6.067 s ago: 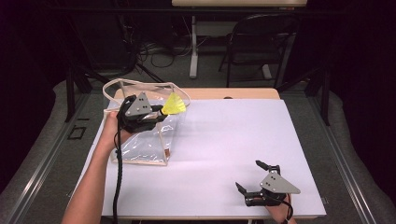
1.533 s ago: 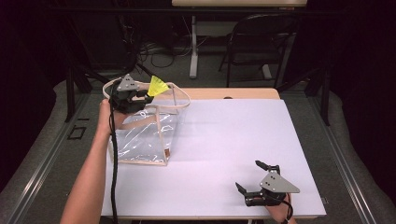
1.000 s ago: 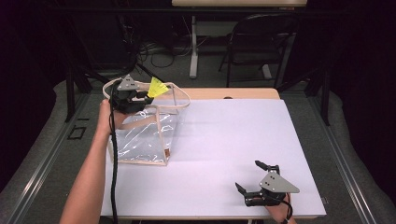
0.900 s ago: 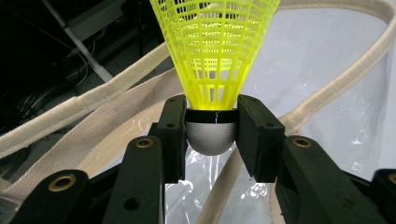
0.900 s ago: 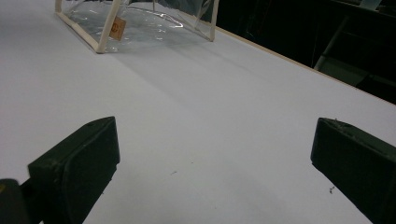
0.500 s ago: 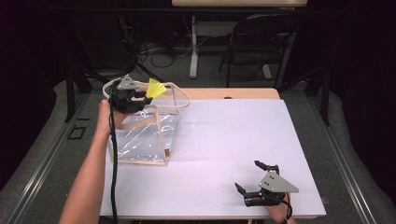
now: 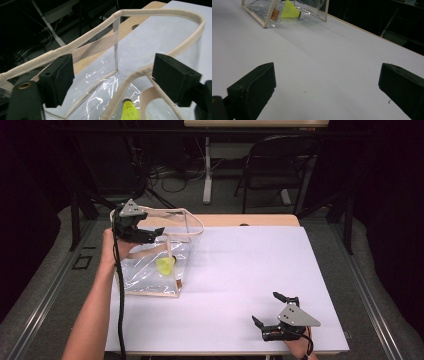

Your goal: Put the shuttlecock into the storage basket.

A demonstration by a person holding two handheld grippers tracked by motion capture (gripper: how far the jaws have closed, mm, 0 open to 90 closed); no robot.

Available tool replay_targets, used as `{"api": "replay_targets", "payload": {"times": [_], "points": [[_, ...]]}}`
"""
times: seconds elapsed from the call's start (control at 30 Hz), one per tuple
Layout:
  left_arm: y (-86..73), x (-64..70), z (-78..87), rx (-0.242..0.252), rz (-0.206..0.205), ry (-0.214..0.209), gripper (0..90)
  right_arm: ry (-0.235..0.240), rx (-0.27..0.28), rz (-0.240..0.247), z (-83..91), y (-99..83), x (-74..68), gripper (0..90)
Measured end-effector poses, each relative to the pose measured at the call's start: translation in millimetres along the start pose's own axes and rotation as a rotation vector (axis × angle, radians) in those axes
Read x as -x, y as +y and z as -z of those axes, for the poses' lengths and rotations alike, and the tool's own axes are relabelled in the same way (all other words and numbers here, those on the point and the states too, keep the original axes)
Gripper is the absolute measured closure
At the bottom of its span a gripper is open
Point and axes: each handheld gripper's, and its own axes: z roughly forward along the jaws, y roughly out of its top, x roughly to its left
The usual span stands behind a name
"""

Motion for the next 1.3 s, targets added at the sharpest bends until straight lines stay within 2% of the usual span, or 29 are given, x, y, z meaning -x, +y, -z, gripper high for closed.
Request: {"api": "replay_targets", "payload": {"times": [0.3,0.7,1.3], "points": [[0.7,18.2,13.2,0.011,-0.047,-0.014,12.0,0.003,0.002,-0.003,0.4,-0.5,0.6,0.9],[-11.0,35.6,15.0,0.019,-0.043,-0.010,0.1,0.015,0.002,-0.006,-3.4,-0.3,2.3,0.9],[-28.3,60.4,27.0,0.084,-0.039,-0.013,0.0,0.019,-0.006,0.000,-2.7,0.0,-0.5,0.9]]}}
